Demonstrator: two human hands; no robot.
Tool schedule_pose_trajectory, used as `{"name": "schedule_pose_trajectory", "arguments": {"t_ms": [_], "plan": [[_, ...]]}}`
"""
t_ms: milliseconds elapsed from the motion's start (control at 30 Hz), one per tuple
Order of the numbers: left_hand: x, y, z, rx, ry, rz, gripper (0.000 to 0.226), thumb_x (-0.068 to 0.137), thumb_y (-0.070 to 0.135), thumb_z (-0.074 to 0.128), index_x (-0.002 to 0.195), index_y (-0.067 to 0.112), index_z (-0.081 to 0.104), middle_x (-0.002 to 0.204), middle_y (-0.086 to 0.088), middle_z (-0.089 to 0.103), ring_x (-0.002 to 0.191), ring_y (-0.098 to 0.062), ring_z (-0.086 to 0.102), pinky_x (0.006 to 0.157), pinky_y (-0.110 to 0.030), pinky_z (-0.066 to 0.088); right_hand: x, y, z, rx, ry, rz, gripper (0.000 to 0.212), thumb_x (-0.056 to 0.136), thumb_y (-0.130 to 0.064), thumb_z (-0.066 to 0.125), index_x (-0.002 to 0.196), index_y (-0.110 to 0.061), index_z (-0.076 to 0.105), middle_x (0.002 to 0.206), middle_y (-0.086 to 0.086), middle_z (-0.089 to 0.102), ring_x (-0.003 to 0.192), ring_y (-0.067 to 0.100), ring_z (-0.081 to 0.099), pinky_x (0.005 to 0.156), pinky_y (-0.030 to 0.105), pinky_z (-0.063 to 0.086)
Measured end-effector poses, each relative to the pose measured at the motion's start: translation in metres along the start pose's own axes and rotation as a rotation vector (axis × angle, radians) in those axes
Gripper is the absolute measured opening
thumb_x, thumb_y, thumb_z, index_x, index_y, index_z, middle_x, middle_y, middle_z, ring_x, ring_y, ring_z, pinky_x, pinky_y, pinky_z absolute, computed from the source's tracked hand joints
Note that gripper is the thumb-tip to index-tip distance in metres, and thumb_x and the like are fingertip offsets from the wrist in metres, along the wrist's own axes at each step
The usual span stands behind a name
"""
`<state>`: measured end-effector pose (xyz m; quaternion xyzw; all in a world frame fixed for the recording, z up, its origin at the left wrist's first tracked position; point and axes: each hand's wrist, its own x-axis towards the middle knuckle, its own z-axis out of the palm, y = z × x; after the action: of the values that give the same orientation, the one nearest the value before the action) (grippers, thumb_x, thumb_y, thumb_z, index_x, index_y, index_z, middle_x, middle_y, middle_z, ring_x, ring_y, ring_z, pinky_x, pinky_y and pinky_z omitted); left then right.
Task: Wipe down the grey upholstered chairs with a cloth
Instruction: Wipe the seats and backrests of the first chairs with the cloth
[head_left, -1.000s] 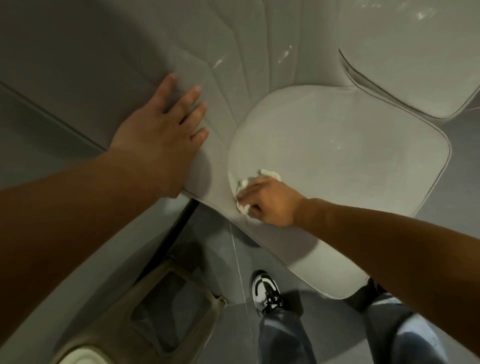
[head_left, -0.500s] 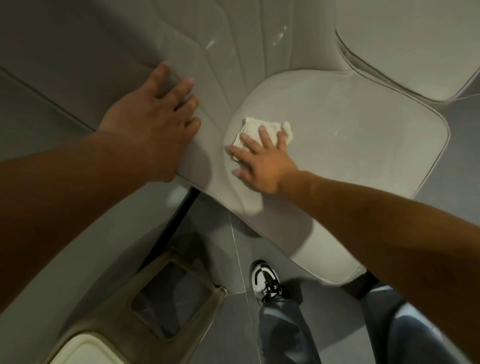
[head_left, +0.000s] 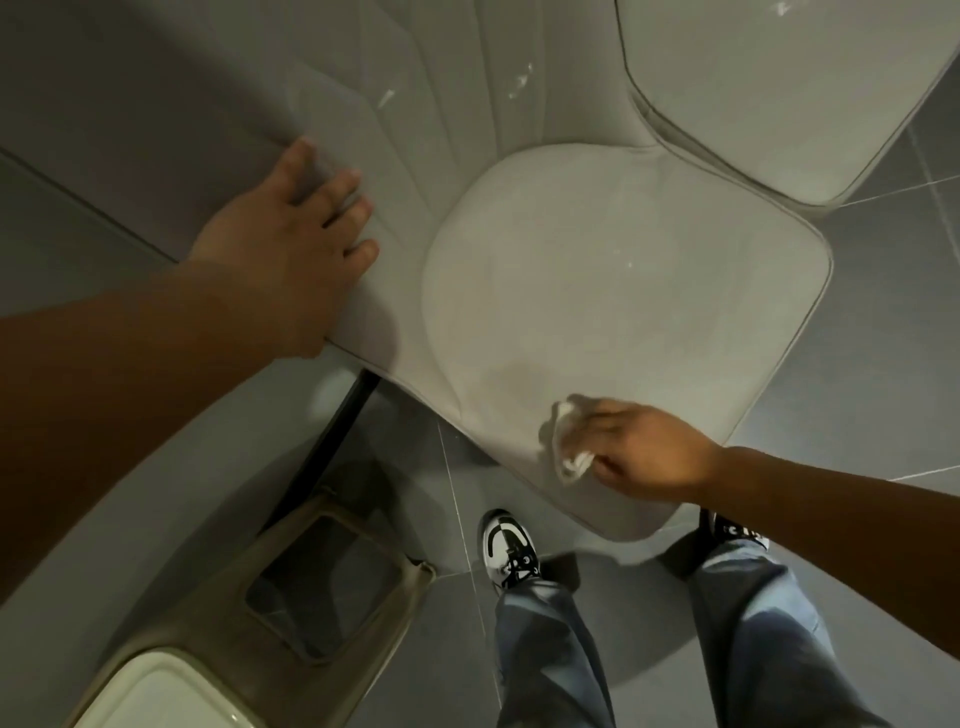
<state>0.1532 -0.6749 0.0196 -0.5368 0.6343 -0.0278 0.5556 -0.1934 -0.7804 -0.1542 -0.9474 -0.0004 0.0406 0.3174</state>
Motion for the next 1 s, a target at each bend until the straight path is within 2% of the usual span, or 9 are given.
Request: {"name": "schedule_pose_trajectory", "arguments": {"t_ms": [133,200,300,400,600,733,800,900,1000], "plan": [[0.003,-0.001,-0.003,-0.104,-0.004,0.0,0.114,0.074,0.095,0.005,0.162,0.022,0.006,0.17,-0.013,-0.002,0.155,-0.035,-0.012,0.118,-0.066,-0.009,0.035,0.018,-0.048,0.04,0.348,0.317,0.037,0.088,-0.028,0.048,0.121,-0.023,0.063,0.124,0.0,0.065,0.112,0.026,0.056,0.094,0.04,0.046],[0.009,-0.003,-0.008,-0.211,-0.039,0.001,0.115,0.07,0.091,-0.014,0.162,0.025,0.008,0.17,-0.011,-0.002,0.156,-0.031,-0.013,0.116,-0.064,-0.014,0.067,0.02,-0.054,-0.014,0.317,0.369,0.039,0.093,-0.035,0.044,0.128,-0.026,0.06,0.137,-0.001,0.058,0.125,0.028,0.052,0.102,0.047,0.04],[0.013,-0.003,-0.007,-0.172,-0.034,0.028,0.1,0.08,0.082,-0.008,0.162,0.028,0.008,0.171,-0.009,-0.003,0.156,-0.029,-0.01,0.117,-0.063,-0.014,0.096,0.021,-0.03,-0.15,0.054,0.384,0.042,0.099,-0.045,0.034,0.137,-0.039,0.048,0.153,-0.003,0.039,0.143,0.027,0.03,0.113,0.056,0.017],[0.011,0.0,0.001,-0.097,0.027,0.031,0.089,0.087,0.071,-0.006,0.162,0.027,0.012,0.171,-0.01,0.001,0.157,-0.03,-0.004,0.117,-0.063,-0.011,0.091,0.009,0.012,-0.27,-0.053,0.256,0.041,0.098,-0.049,0.036,0.136,-0.043,0.048,0.157,-0.004,0.033,0.147,0.031,0.02,0.116,0.059,0.003],[0.016,0.001,-0.001,-0.061,0.061,-0.002,0.084,0.088,0.063,-0.01,0.16,0.03,0.022,0.17,-0.006,0.013,0.156,-0.027,0.006,0.119,-0.062,-0.002,-0.019,-0.018,0.037,-0.212,-0.253,-0.221,0.028,0.098,-0.038,0.045,0.12,-0.041,0.061,0.148,-0.013,0.043,0.146,0.021,0.025,0.116,0.05,0.022],[0.015,0.008,0.0,0.001,0.07,-0.02,0.083,0.089,0.061,-0.009,0.158,0.03,0.026,0.168,-0.007,0.017,0.156,-0.028,0.009,0.118,-0.064,0.0,-0.071,-0.005,-0.003,-0.084,-0.02,-0.115,0.033,0.099,-0.037,0.046,0.111,-0.021,0.072,0.121,0.0,0.067,0.12,0.024,0.059,0.102,0.044,0.046],[0.018,0.012,0.0,0.008,0.051,-0.04,0.083,0.09,0.06,-0.01,0.158,0.03,0.025,0.168,-0.007,0.016,0.156,-0.029,0.008,0.115,-0.066,-0.002,-0.064,0.0,-0.033,0.112,0.133,0.198,0.048,0.101,-0.047,0.032,0.101,-0.02,0.071,0.101,0.003,0.07,0.098,0.029,0.065,0.09,0.038,0.049],[0.023,0.024,-0.003,-0.021,0.011,-0.07,0.082,0.09,0.054,-0.012,0.16,0.027,0.023,0.169,-0.01,0.011,0.156,-0.031,0.004,0.113,-0.068,-0.007,-0.027,0.021,-0.07,0.258,0.522,0.669,0.032,0.1,-0.051,0.033,0.087,-0.034,0.057,0.075,-0.013,0.058,0.076,0.015,0.054,0.07,0.03,0.04],[0.023,0.044,-0.013,-0.13,-0.012,-0.089,0.074,0.096,0.052,-0.002,0.16,0.023,0.021,0.169,-0.011,0.009,0.156,-0.03,0.0,0.116,-0.064,-0.001,0.017,0.047,-0.093,0.214,0.621,0.684,0.035,0.101,-0.05,0.034,0.104,-0.027,0.06,0.091,0.001,0.067,0.084,0.023,0.059,0.075,0.037,0.046]]}}
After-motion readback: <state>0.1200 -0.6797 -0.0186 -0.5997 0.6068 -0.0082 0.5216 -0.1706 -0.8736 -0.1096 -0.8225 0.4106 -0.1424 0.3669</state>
